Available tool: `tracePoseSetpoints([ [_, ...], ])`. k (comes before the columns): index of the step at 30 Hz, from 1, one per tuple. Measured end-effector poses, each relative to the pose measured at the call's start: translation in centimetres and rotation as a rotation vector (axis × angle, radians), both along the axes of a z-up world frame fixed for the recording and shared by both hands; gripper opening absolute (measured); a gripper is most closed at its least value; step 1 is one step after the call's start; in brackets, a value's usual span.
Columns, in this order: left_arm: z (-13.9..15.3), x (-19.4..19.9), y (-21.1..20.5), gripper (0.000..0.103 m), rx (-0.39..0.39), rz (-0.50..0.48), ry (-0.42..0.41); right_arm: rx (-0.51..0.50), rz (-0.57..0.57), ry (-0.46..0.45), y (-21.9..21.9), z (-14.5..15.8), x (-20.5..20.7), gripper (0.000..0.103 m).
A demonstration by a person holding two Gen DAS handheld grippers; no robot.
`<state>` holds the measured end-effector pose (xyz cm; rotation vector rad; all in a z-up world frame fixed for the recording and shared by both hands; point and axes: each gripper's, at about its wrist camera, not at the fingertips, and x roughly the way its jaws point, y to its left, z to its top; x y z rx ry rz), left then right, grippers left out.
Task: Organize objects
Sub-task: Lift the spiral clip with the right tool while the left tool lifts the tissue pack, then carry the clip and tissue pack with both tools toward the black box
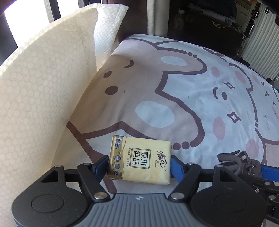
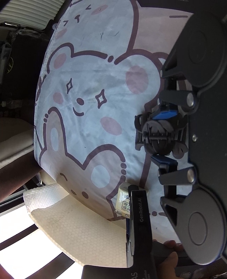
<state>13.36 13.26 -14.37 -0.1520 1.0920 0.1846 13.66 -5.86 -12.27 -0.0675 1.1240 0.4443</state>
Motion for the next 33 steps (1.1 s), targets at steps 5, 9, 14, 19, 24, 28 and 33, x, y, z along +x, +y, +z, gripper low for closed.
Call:
tracePoseSetpoints([
  [5,2.1,-0.2,-1.2,0.074,-0.01,-0.007,-0.038,0.023,-0.036,-0.03,-1.5,1.4,0.0,0.045],
  [9,3.8,-0.5,-2.4,0.074,-0.017,-0.015,-0.054,0.035,-0.06,-0.055,-2.8,2.7,-0.4,0.045],
  [14,5.7,-1.3,-3.9,0.074,-0.019,-0.032,-0.076,0.042,-0.09,-0.088,-4.4,4.2,-1.0,0.045],
  [19,7.6,-2.1,-5.3,0.074,-0.011,-0.055,-0.103,0.044,-0.114,-0.125,-6.1,5.7,-1.7,0.045],
  [24,9.4,-2.8,-6.9,0.074,0.001,-0.091,-0.133,0.036,-0.139,-0.158,-7.9,7.0,-2.4,0.045],
  [28,10.6,-3.4,-8.3,0.074,0.01,-0.121,-0.155,0.034,-0.171,-0.182,-9.6,8.0,-2.9,0.045],
  [33,11.8,-4.0,-10.1,0.074,0.015,-0.154,-0.182,0.03,-0.209,-0.213,-11.7,9.2,-3.6,0.045],
])
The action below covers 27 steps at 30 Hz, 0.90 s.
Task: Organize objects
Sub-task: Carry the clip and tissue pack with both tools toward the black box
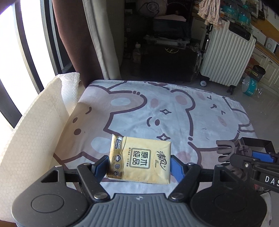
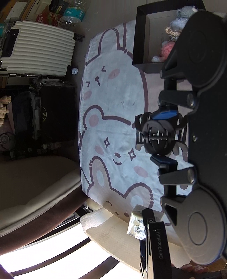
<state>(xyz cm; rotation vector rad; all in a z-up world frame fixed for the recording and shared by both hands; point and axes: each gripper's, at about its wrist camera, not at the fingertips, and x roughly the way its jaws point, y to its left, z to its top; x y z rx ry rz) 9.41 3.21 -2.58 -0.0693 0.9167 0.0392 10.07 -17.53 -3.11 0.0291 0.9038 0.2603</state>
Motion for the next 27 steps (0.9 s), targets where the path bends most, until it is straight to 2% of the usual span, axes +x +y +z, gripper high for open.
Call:
tracePoseSetpoints([
  [8,1.4,-0.7,-2.5,0.074,-0.003,-0.044,-0.031,-0.013,-0.049,-0.039,-3.0,1.4,-0.8,0.045],
  [27,2.0,-0.9,-7.6,0.074,-0.03,-0.105,-0.054,-0.04,-0.133,-0.082,-9.2,2.7,-2.5,0.045],
])
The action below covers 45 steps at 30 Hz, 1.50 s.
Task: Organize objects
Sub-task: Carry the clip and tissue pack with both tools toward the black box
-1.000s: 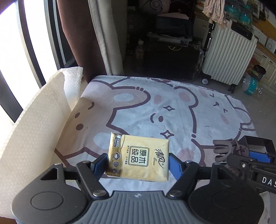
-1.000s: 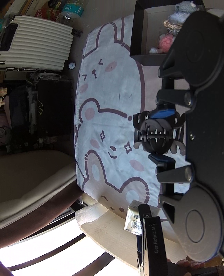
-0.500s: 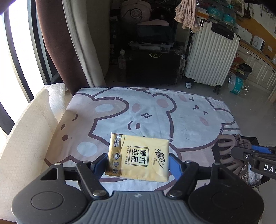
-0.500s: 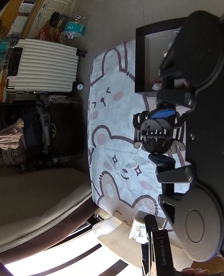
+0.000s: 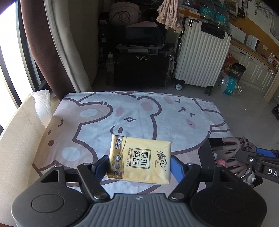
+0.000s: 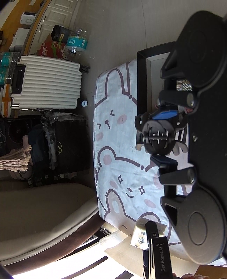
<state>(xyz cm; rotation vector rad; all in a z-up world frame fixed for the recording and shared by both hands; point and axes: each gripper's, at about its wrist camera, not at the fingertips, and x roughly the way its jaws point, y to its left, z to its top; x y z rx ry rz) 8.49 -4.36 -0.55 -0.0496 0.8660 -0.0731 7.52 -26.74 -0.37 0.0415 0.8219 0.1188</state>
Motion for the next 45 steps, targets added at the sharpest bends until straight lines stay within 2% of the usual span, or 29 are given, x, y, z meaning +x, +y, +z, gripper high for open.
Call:
tracePoseSetpoints([
  [16,-0.6,1.5,-6.2,0.074,-0.085,-0.073,-0.014,-0.008,-0.092,-0.019,-7.0,-0.6,0.1,0.045],
  [26,-1.5,3.0,-9.6,0.074,-0.229,-0.115,-0.04,-0.064,-0.127,-0.054,-10.4,-1.5,1.5,0.045],
  [33,-3.2,4.5,-12.4,0.074,-0.307,-0.158,-0.028,-0.118,-0.135,-0.047,-12.7,-3.9,2.7,0.045],
  [45,-7.4,7.7,-15.6,0.074,-0.418,-0.175,0.038,-0.168,-0.063,-0.078,-13.0,-7.3,4.5,0.045],
])
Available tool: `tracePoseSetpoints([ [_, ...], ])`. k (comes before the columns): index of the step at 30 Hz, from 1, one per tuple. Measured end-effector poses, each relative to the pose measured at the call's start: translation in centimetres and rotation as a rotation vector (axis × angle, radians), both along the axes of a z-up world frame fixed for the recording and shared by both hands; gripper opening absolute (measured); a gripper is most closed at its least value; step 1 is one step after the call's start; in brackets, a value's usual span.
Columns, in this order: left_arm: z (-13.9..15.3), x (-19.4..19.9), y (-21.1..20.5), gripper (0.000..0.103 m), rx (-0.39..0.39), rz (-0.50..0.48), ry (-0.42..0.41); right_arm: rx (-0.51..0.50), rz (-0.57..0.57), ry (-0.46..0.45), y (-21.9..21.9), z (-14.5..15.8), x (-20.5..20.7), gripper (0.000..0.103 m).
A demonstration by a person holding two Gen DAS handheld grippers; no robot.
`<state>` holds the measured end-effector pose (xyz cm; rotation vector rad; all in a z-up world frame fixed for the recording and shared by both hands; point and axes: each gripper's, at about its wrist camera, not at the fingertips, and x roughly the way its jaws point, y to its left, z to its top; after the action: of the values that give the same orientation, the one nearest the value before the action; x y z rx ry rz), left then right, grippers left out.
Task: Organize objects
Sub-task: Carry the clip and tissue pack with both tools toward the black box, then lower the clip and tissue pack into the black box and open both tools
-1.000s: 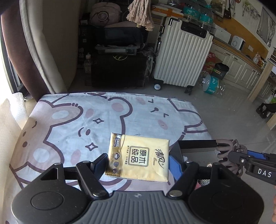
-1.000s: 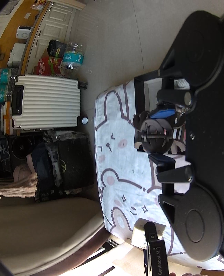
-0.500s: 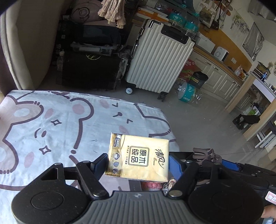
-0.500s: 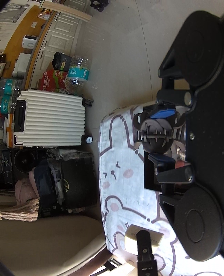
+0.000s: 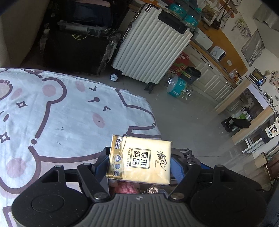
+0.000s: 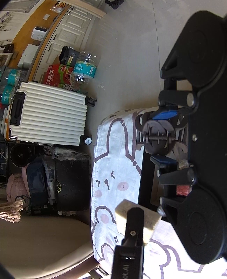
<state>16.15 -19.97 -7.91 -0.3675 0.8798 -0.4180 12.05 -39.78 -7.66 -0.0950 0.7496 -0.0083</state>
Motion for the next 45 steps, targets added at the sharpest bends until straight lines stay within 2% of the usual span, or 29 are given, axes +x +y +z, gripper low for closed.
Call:
tracePoseSetpoints([
  [6,-1.2,1.2,-0.5,0.074,-0.052,-0.001,0.015,-0.022,0.017,0.024,0.1,-1.9,0.9,0.045],
  [9,-1.7,1.5,-0.9,0.074,-0.067,-0.008,0.031,0.002,0.017,0.056,-0.1,-2.6,1.3,0.045],
  [13,-2.0,1.8,-1.6,0.074,-0.066,-0.02,0.037,0.045,0.007,0.109,-0.6,-3.0,1.6,0.045],
  [17,-2.3,2.0,-1.9,0.074,-0.068,-0.017,0.043,0.059,0.009,0.142,-0.8,-2.2,1.5,0.045],
  [26,-3.1,2.2,-2.8,0.074,-0.041,-0.027,0.065,0.041,0.024,0.238,-0.7,-2.6,1.6,0.045],
  [29,-3.3,2.3,-2.9,0.074,-0.03,-0.024,0.067,0.038,0.007,0.247,-0.6,-2.9,1.7,0.046],
  [31,-3.5,2.4,-3.0,0.074,-0.024,-0.02,0.069,0.052,0.009,0.237,-0.8,-2.8,1.5,0.055],
  [32,-3.6,2.4,-3.0,0.074,-0.021,-0.019,0.071,0.065,0.012,0.23,-0.9,-2.7,1.4,0.055],
  [40,-4.8,2.5,-4.4,0.074,0.019,-0.026,0.055,0.083,0.01,0.211,-1.3,-2.1,0.9,0.051],
  [45,-5.2,2.5,-4.5,0.085,0.012,-0.024,0.057,0.091,-0.009,0.213,-1.8,-2.2,0.7,0.051],
])
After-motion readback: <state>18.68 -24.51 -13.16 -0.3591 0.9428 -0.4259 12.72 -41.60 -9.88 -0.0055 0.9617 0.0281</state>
